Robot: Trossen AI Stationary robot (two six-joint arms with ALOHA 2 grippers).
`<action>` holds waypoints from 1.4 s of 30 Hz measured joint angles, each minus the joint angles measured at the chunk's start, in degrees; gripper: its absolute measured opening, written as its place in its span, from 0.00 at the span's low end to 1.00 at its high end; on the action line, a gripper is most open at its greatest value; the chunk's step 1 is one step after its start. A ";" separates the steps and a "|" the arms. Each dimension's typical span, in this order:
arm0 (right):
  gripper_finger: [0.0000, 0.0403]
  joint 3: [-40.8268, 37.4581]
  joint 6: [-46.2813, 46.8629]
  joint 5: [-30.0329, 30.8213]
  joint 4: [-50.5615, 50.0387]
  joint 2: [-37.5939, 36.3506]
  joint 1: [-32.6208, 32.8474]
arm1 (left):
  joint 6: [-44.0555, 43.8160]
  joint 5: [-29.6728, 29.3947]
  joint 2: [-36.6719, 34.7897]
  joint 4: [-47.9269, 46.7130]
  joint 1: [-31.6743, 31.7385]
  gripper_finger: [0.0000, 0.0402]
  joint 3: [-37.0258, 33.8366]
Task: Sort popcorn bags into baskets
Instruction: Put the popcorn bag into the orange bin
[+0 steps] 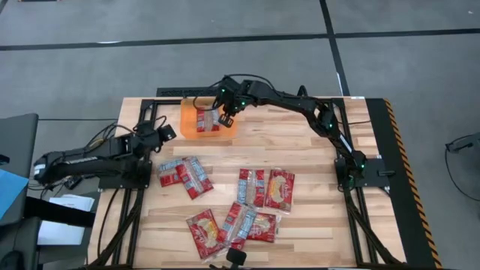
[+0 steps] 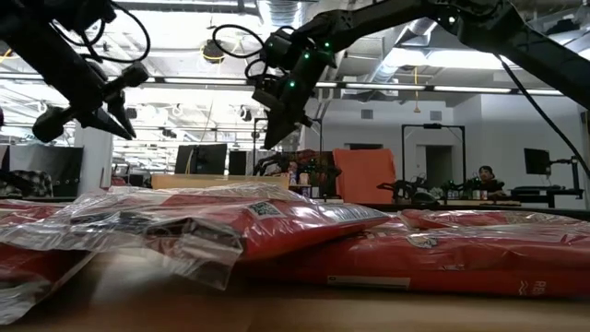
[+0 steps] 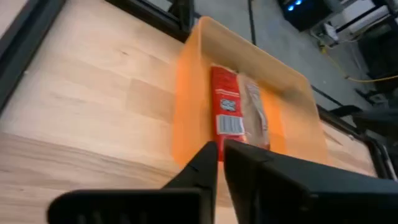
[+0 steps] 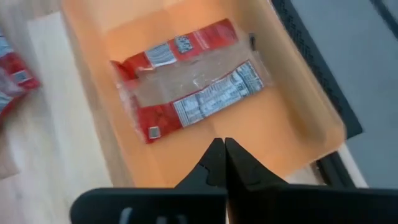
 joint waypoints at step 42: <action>0.01 -4.02 4.76 -8.77 7.55 -0.91 -2.99 | 17.50 27.70 14.65 9.93 32.03 0.00 0.00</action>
